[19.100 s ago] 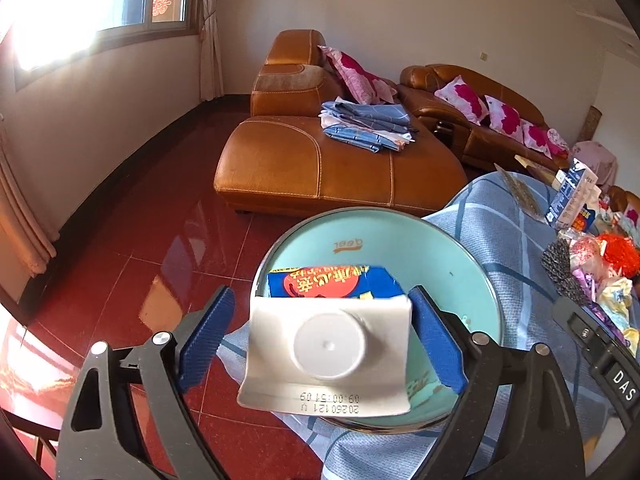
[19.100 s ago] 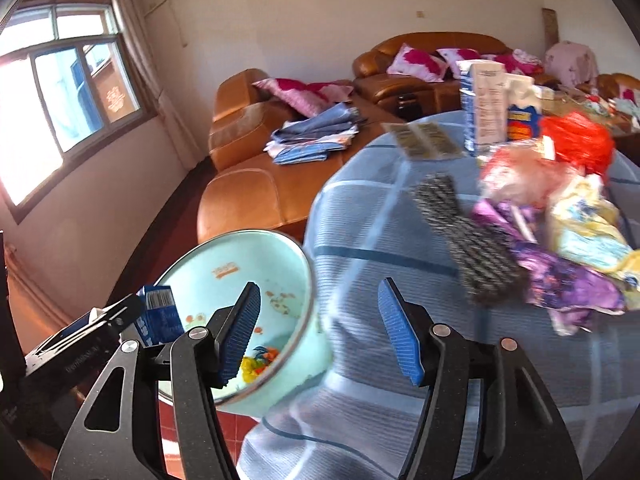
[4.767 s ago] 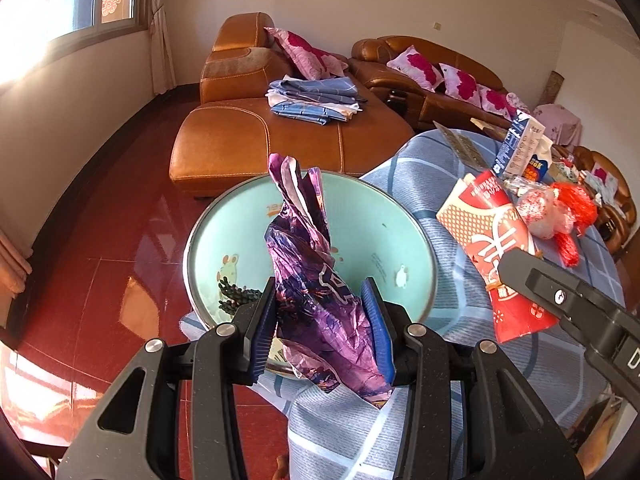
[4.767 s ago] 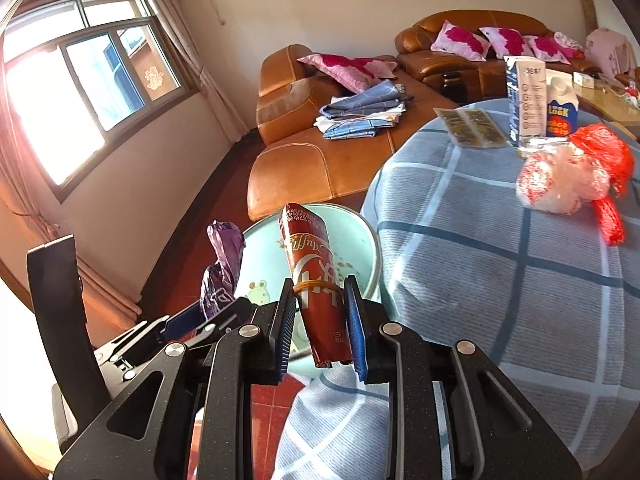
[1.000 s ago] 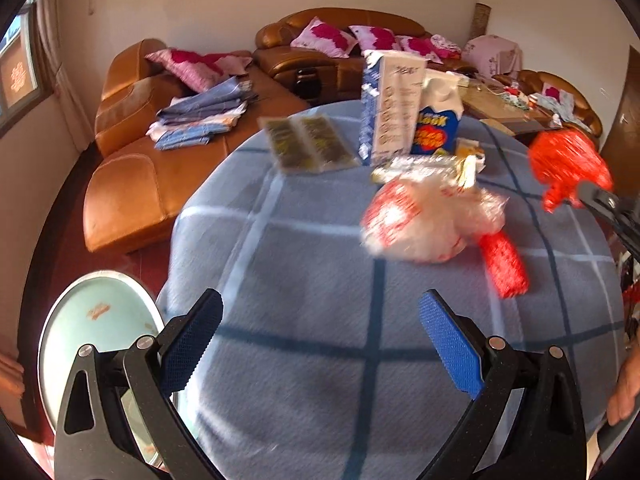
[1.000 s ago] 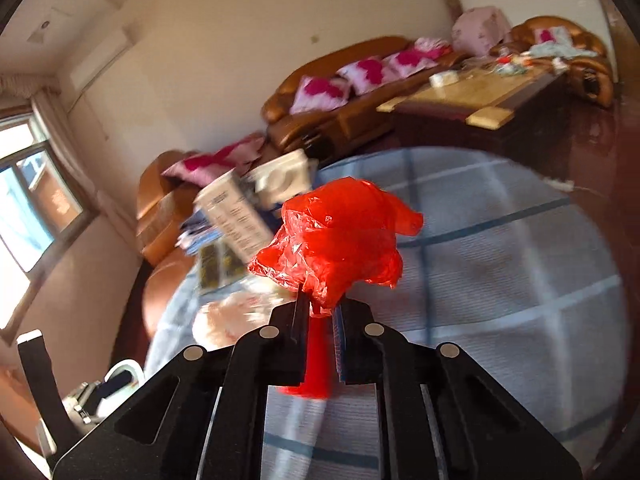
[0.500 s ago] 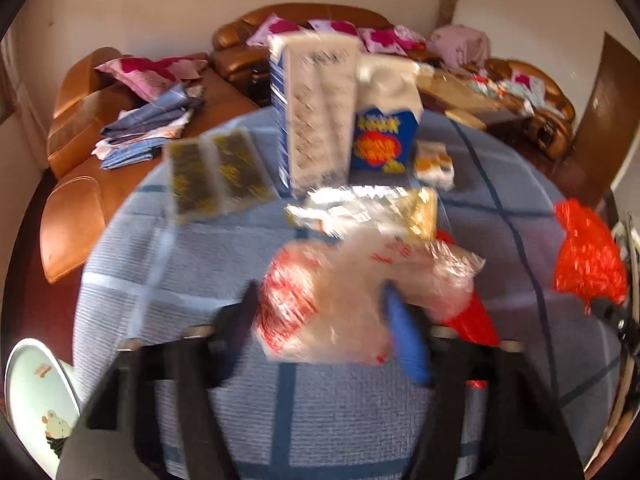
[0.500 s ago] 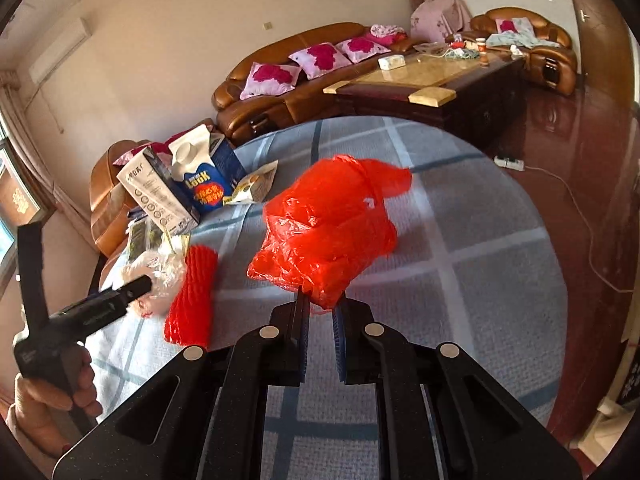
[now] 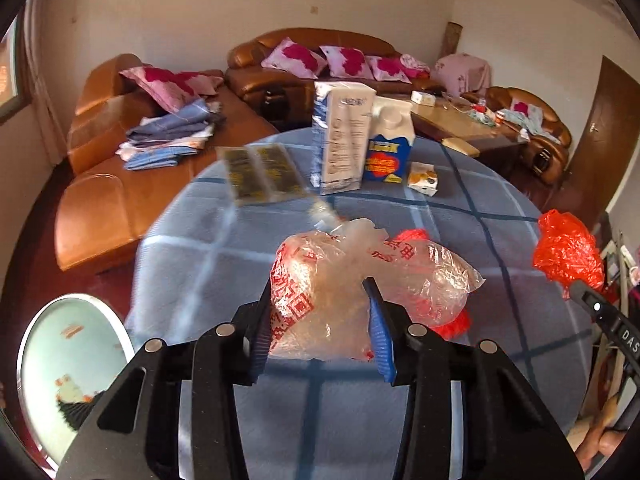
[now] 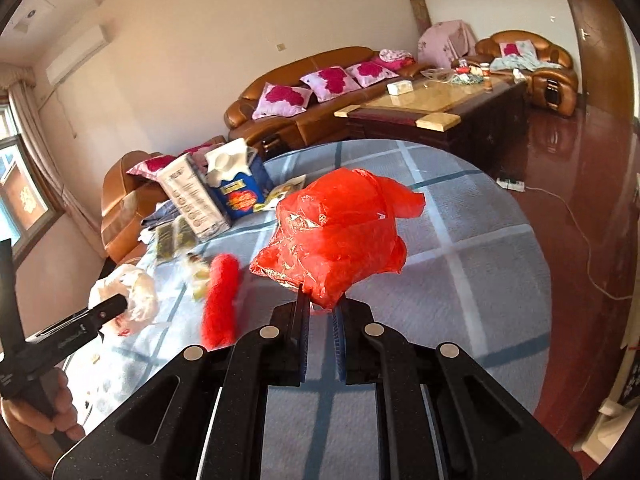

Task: Collect trash
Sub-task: 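Carry clear bag and red bag toward the bucket with both tools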

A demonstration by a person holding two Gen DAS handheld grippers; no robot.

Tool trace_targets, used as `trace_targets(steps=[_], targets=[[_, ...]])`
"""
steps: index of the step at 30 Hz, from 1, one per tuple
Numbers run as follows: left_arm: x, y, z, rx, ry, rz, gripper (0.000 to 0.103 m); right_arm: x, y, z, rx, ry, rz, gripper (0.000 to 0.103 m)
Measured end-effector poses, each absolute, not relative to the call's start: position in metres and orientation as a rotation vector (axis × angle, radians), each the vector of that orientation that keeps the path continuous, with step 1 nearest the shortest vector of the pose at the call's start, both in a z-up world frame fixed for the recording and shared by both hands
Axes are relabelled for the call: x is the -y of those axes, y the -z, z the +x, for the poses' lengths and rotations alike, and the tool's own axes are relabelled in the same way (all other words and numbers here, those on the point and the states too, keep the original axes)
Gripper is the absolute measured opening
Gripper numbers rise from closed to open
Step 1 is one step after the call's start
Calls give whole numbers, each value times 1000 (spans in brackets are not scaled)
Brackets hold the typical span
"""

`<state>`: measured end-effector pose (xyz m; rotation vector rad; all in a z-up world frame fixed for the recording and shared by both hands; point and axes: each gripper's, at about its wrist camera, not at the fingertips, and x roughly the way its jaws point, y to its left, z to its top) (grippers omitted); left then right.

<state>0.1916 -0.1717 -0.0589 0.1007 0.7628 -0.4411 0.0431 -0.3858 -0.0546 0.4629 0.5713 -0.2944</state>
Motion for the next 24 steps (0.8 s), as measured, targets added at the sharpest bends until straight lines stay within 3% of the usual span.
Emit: trace_targets(steps=[24], targets=[[60,54,120,-751,259,27,42,266,40,12,-609,127,335,11]])
